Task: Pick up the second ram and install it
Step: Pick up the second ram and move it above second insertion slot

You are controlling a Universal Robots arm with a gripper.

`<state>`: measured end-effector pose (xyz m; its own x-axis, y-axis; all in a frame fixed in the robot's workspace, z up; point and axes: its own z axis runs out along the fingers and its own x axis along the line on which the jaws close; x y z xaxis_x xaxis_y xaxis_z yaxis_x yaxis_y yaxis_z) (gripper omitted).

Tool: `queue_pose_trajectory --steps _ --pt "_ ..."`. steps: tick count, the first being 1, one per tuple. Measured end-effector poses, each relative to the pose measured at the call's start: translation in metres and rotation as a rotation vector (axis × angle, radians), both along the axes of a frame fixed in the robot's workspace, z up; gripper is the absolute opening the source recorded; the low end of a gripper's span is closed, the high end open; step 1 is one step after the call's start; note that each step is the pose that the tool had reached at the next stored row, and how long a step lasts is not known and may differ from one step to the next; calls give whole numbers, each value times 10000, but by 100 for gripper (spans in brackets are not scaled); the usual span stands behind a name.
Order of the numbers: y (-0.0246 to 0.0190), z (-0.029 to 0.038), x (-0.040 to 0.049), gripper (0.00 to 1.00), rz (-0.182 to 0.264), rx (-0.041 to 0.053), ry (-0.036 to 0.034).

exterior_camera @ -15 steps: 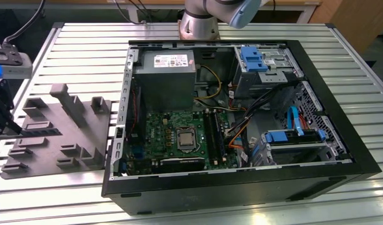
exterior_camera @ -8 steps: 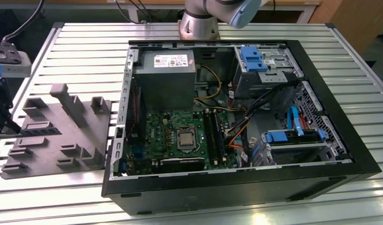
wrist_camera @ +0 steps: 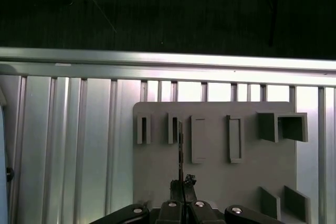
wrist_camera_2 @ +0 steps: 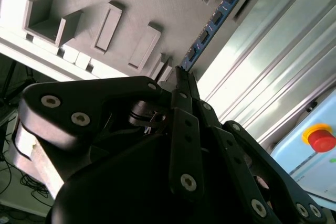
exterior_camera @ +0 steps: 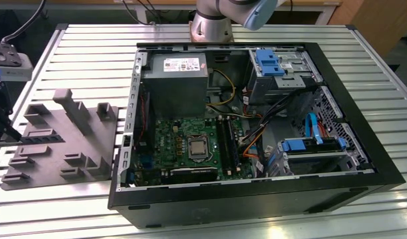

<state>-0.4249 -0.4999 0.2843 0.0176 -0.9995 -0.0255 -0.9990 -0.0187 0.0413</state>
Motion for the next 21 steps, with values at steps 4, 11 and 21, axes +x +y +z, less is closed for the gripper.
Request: queue_pose_trajectory --steps 4,11,21 --pt "0 16 0 12 0 0 -1" --pt "0 63 0 12 0 0 0" --pt "1 129 0 12 0 0 -1"
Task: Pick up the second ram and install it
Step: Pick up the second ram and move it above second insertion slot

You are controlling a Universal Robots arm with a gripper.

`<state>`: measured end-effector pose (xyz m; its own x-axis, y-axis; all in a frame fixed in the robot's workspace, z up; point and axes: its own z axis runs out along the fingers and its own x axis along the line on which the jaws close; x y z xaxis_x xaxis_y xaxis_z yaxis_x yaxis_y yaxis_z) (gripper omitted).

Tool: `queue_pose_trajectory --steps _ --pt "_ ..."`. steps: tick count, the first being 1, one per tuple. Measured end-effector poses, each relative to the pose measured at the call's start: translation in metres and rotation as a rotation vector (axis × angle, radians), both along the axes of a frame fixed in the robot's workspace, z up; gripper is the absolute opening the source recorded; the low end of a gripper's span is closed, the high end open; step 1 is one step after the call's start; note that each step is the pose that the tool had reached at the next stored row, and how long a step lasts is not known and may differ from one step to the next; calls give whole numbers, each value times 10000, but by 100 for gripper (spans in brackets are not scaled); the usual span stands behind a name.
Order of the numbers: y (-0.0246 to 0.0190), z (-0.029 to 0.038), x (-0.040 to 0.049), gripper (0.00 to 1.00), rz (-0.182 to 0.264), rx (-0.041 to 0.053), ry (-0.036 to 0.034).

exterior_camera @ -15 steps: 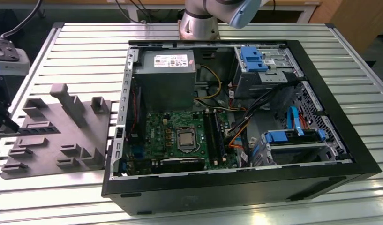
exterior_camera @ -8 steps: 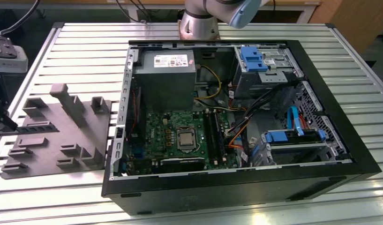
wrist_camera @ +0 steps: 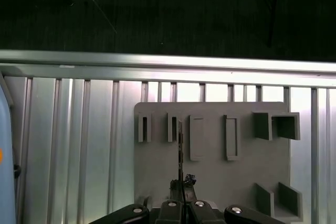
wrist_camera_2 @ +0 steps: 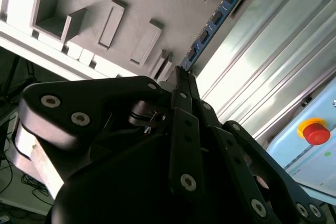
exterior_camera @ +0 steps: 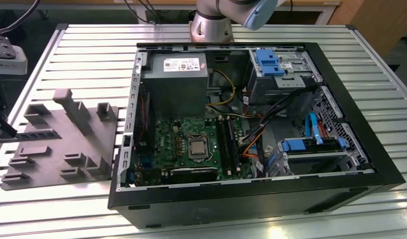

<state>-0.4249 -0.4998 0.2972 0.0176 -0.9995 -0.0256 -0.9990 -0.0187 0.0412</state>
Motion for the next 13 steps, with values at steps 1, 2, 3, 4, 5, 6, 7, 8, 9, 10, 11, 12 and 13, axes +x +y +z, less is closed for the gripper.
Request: queue_pose_trajectory --steps 1,2,3,4,5,6,7,8,9,10,11,12,13 --pt "0 6 0 12 0 0 0" --pt "0 12 0 12 0 0 0" --pt "0 20 0 12 0 0 0" --pt "0 27 0 12 0 0 1" --pt "0 34 0 12 0 0 0" --pt "0 41 0 12 0 0 0" --pt "0 49 0 12 0 0 0" --pt "0 56 0 12 0 0 1" --pt "0 63 0 12 0 0 1" --pt "0 70 0 12 0 0 0" --pt "0 78 0 12 0 0 1" --pt "0 85 0 12 0 0 0" --pt "0 94 0 12 0 0 0"
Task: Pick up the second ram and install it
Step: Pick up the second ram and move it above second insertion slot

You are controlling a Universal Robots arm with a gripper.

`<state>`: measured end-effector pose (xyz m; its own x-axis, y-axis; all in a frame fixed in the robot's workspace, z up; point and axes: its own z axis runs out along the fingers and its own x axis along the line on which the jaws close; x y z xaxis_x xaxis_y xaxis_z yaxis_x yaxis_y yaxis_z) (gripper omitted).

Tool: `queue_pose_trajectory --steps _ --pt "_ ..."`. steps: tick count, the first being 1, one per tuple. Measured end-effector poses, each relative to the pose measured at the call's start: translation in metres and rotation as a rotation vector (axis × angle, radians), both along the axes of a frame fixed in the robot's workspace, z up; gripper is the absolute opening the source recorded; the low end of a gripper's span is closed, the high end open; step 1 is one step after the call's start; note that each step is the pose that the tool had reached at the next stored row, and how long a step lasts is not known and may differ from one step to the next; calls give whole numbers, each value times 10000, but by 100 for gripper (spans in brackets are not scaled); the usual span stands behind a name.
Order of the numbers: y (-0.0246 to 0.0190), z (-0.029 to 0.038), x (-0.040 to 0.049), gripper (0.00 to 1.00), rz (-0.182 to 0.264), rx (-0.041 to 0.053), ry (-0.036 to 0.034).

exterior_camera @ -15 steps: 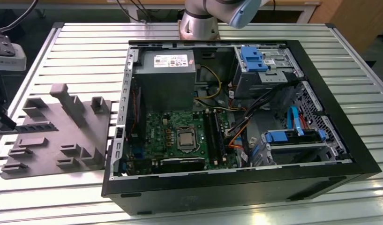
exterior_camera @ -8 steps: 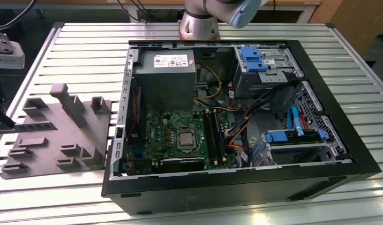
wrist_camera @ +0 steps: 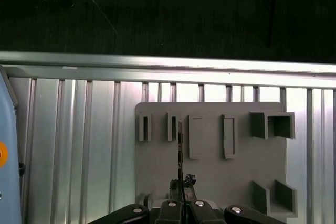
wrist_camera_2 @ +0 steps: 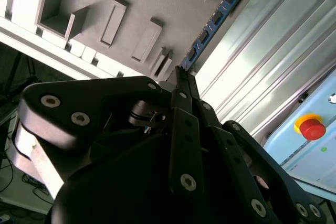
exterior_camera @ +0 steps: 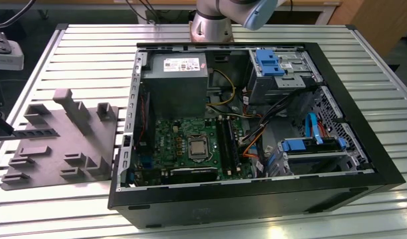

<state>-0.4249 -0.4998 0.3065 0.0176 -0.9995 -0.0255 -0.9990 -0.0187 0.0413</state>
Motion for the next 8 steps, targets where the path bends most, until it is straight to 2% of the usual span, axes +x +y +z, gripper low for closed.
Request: queue_pose_trajectory --steps 8 --pt "0 63 0 12 0 2 0"
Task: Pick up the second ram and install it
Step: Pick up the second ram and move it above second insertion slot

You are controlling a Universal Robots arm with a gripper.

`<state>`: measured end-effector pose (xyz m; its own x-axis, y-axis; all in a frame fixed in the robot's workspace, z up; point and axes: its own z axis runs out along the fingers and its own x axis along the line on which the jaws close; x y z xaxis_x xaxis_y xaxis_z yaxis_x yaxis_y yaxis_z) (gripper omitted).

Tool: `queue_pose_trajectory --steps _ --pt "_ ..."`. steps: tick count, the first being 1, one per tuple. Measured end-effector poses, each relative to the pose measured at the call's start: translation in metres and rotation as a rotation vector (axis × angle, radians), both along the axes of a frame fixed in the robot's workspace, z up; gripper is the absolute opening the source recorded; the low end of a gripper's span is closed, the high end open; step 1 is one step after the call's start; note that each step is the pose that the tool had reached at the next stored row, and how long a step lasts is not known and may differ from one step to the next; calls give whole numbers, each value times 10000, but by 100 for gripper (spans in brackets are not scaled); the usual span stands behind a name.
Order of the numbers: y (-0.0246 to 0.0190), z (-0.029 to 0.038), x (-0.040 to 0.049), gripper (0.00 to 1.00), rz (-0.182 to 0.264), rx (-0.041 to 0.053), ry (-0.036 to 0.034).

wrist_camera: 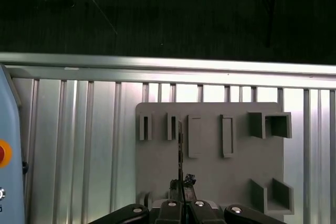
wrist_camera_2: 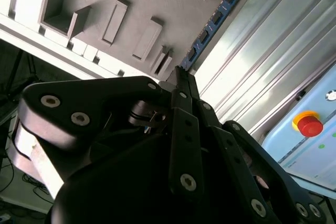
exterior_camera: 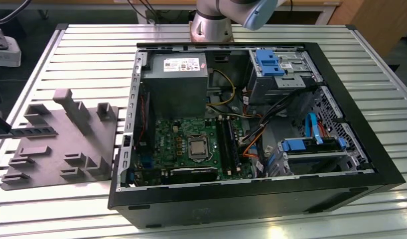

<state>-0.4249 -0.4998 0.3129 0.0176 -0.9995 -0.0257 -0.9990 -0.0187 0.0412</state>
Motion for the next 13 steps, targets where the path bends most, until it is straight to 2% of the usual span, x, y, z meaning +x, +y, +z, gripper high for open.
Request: queue_pose_trajectory --steps 13 --pt "0 90 0 12 0 0 0"
